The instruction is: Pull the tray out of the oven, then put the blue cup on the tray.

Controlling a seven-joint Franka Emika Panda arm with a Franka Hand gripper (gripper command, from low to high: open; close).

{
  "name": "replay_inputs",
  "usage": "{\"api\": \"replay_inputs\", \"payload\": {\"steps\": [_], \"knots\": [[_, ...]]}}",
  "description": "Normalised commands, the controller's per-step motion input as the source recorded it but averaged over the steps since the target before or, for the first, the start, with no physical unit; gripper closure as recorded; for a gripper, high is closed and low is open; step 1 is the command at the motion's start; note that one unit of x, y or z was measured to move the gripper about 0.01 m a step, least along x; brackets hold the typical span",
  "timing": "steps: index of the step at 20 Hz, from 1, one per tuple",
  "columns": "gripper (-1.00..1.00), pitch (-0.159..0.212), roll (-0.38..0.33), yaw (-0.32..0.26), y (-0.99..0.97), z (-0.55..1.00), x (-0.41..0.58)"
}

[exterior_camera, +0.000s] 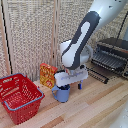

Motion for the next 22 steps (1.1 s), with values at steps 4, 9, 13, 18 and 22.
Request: {"api": "replay_inputs", "payload": {"steps": [4,9,13,18,22], "knots": [[1.0,0.0,0.0,0.023,0.0,0.0,0.0],[1.0,-0.016,0.003,0.0,-0.05,0.0,0.0],[1.0,-0.103,0.028,-0.037,-0.06,0.05,0.03],[1.0,-0.087,0.084,-0.068,-0.13,0.19,0.267],[1.0,0.001,0.113,-0.014,-0.15,0.38,0.392]]}}
